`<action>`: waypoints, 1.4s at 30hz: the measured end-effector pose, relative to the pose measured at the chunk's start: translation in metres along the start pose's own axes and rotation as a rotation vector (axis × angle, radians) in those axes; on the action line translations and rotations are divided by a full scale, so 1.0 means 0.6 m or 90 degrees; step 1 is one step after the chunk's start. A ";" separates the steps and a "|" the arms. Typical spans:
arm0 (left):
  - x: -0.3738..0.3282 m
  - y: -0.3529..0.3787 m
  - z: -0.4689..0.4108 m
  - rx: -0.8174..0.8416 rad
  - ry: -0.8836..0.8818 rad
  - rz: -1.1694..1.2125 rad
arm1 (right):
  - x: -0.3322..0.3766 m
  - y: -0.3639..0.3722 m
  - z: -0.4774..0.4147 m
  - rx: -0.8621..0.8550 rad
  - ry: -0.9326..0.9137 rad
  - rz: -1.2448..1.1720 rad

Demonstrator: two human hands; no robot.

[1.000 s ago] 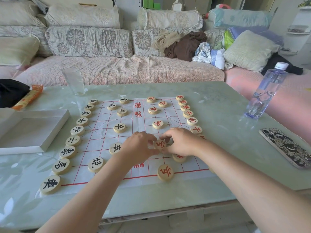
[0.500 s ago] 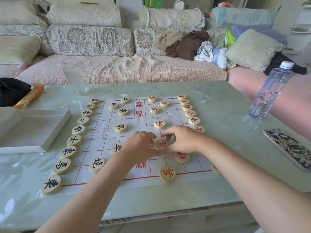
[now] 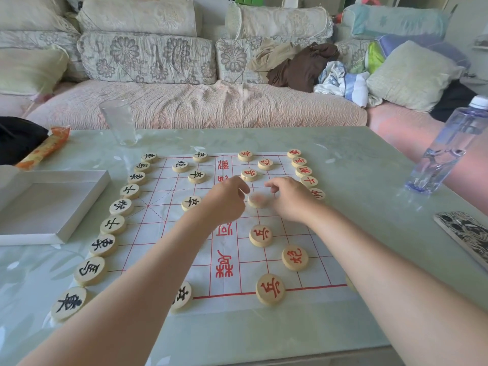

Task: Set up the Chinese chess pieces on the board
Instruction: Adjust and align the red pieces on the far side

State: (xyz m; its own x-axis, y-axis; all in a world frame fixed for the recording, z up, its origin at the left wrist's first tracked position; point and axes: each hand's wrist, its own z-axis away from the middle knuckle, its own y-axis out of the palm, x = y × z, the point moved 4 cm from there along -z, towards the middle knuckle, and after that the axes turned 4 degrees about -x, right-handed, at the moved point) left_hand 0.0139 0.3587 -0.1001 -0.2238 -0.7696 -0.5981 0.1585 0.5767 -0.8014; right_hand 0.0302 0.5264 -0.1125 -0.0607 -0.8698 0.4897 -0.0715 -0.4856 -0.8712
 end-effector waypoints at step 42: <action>0.037 0.036 -0.039 -0.052 0.050 -0.088 | 0.000 0.029 -0.031 0.048 -0.050 -0.116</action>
State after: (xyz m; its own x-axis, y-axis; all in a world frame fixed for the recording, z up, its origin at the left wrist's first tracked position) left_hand -0.0101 0.3607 -0.1307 -0.3124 -0.8211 -0.4777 0.0437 0.4900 -0.8707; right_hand 0.0103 0.5200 -0.1270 0.0252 -0.7698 0.6378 0.0003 -0.6380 -0.7701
